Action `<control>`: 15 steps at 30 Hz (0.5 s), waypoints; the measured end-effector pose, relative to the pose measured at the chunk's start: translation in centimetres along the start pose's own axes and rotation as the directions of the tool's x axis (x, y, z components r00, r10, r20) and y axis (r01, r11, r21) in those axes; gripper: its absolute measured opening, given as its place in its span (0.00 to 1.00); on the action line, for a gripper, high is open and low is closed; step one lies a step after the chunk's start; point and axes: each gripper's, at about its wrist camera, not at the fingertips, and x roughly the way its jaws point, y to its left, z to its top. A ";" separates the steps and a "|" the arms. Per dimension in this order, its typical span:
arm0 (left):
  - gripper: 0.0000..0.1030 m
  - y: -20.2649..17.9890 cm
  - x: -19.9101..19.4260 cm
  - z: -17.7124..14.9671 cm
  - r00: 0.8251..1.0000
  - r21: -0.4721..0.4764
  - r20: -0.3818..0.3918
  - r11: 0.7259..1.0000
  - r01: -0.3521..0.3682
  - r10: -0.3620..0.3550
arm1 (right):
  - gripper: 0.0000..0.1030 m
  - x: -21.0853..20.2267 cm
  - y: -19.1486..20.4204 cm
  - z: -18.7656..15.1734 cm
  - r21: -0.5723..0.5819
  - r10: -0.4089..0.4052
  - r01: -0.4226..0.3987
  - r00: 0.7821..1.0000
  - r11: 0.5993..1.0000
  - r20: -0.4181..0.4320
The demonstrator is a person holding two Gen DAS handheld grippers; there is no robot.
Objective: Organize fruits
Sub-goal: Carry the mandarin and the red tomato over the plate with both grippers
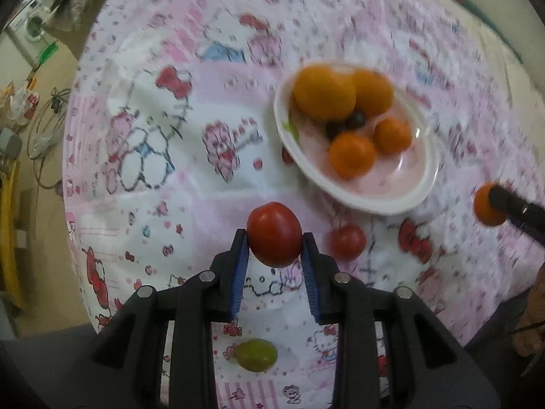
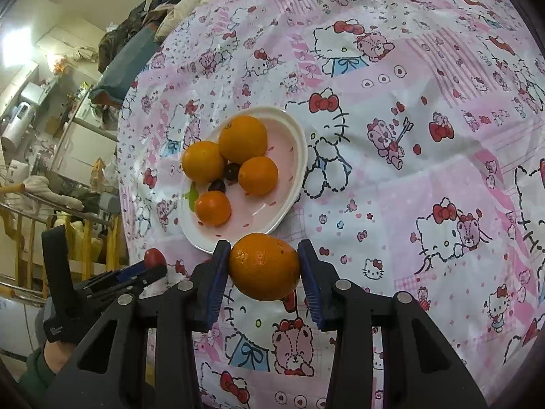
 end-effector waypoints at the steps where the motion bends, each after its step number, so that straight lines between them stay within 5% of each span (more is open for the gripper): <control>1: 0.26 0.2 -0.5 0.1 1.000 -0.010 0.022 1.000 0.007 -0.007 | 0.41 -0.2 -0.1 0.1 0.010 0.017 -0.017 1.000 1.000 0.003; 15: 0.26 -2.4 -6.9 3.7 0.962 0.042 0.271 0.999 -0.024 0.012 | 0.41 -5.5 -0.3 2.3 0.017 0.142 -0.148 0.970 0.989 0.199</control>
